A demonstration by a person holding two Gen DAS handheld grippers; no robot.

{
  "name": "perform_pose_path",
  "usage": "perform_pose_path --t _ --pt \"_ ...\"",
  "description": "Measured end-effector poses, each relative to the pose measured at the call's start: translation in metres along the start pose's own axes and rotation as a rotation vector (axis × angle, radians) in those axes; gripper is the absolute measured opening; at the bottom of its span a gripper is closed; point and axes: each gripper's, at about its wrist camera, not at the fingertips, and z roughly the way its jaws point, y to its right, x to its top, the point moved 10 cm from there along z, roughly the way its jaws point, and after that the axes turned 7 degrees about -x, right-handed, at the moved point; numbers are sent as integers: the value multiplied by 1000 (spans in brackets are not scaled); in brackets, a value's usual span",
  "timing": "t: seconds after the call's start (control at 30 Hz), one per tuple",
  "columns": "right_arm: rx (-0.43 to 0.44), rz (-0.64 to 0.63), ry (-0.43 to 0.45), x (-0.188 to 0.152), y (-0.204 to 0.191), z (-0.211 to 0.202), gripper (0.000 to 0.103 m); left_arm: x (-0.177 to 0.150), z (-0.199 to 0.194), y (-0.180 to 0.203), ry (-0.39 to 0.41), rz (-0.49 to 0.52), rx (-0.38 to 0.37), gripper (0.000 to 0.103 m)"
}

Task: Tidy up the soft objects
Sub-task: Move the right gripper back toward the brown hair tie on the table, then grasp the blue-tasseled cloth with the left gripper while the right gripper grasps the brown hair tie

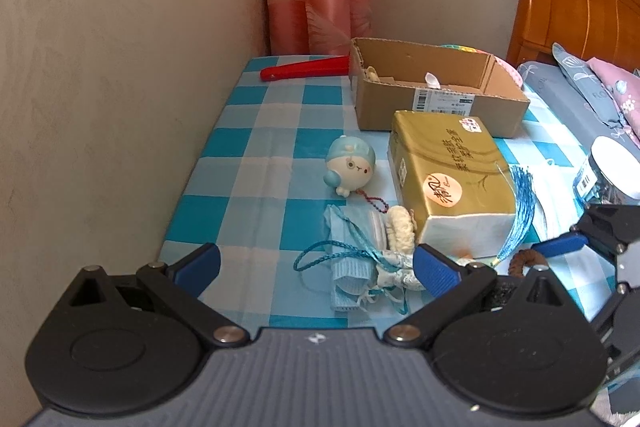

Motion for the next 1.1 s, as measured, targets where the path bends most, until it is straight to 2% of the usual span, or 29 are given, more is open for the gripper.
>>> perform_pose_path --t 0.3,0.57,0.63,0.87,1.1 --pt "-38 2 10 -7 -7 -3 103 -9 7 14 -28 31 -72 102" --pt "-75 -3 25 -12 -5 -4 103 -8 17 50 -32 87 -186 102" --pt "-80 5 32 -15 -2 -5 103 -9 23 56 -34 104 -170 99" --pt "-81 11 61 -20 2 -9 103 -15 35 70 -46 108 -186 95" --pt "-81 10 84 -22 3 -9 103 -17 46 69 -58 98 -145 85"
